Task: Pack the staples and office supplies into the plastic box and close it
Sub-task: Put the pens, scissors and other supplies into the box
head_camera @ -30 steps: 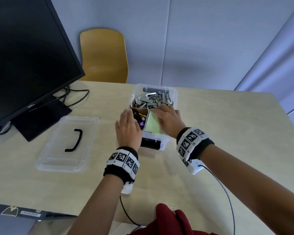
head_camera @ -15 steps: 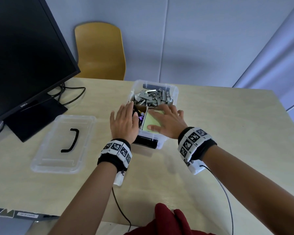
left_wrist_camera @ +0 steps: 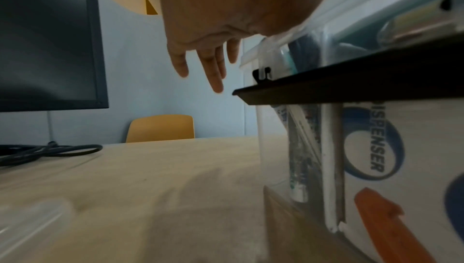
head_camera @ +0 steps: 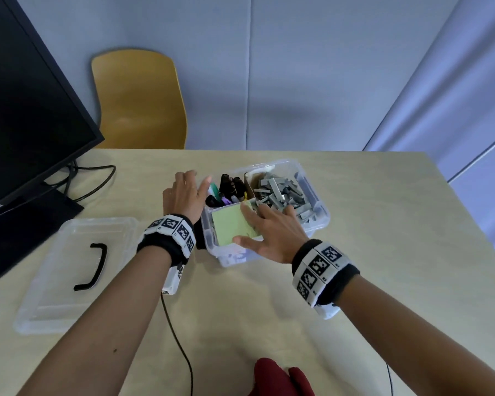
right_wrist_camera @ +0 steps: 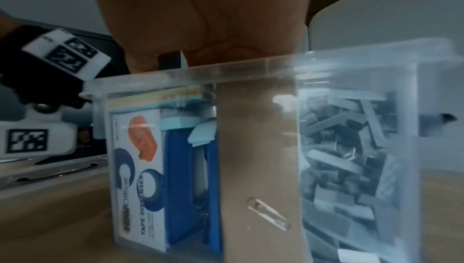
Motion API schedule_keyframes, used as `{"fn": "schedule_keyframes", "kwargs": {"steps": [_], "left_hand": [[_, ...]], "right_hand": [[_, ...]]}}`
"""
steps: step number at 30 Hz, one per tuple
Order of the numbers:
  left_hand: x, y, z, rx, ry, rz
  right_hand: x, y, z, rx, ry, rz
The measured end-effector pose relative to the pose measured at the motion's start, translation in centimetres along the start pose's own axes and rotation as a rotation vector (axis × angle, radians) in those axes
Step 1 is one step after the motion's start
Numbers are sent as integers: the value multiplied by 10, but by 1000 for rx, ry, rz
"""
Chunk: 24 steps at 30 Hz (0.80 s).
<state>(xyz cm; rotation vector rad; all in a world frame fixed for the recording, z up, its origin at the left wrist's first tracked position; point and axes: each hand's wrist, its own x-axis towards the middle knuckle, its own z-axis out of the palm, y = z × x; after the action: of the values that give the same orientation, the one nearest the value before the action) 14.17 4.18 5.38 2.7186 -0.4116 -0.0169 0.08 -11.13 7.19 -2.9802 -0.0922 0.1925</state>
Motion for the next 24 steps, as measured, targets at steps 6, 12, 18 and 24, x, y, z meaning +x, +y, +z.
{"fn": "schedule_keyframes", "kwargs": {"steps": [6, 12, 18, 24], "left_hand": [[9, 12, 1, -20, -54, 33], [-35, 38, 0, -121, 169, 158], [-74, 39, 20, -118, 171, 452], [-71, 31, 24, -195, 229, 434]], "right_hand": [[-7, 0, 11, -50, 36, 44], [-4, 1, 19, -90, 185, 52], [-12, 14, 27, -33, 402, -47], [-11, 17, 30, 24, 495, -33]]}}
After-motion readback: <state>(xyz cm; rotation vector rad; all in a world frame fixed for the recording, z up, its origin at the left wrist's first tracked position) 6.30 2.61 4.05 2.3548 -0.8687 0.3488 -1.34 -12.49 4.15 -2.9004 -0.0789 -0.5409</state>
